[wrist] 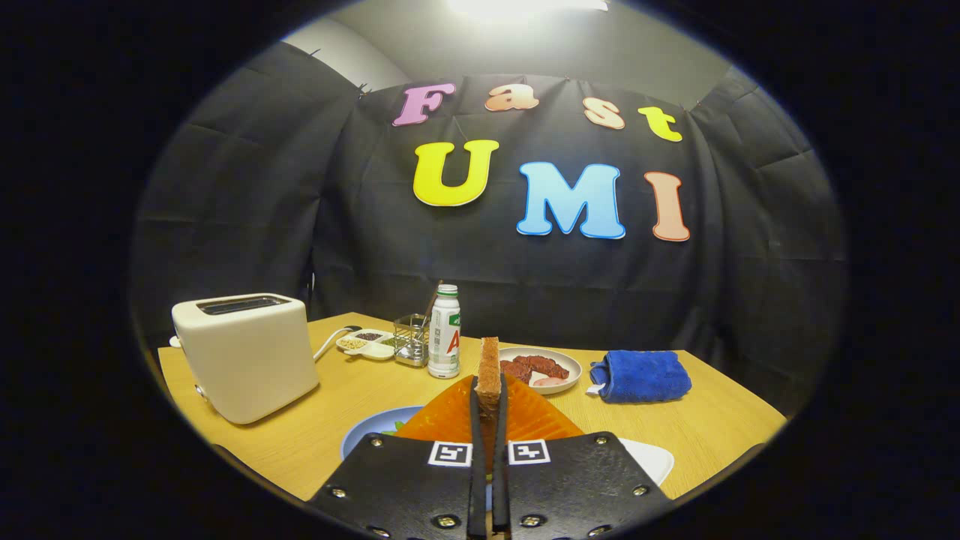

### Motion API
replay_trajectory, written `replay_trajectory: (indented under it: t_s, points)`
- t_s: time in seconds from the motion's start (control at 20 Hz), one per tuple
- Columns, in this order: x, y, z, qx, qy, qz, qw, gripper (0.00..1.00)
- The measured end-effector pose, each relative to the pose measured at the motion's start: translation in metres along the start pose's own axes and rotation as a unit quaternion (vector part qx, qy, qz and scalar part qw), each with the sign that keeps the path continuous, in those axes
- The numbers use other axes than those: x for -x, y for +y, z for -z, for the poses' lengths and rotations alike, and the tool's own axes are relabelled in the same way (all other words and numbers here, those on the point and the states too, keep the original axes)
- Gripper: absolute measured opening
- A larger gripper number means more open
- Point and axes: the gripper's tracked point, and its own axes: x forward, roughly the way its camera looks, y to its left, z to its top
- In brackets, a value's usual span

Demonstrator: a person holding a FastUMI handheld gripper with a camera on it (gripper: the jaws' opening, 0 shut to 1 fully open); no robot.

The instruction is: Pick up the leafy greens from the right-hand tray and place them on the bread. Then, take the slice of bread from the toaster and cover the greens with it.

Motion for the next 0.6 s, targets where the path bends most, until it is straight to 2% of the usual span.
replay_trajectory:
  t_s: [0.3,0.6]
  points:
    - [-0.012,0.013,0.019,0.043,0.007,-0.016,0.999,0.03]
    - [-0.014,0.031,0.033,0.022,0.025,-0.046,0.998,0.03]
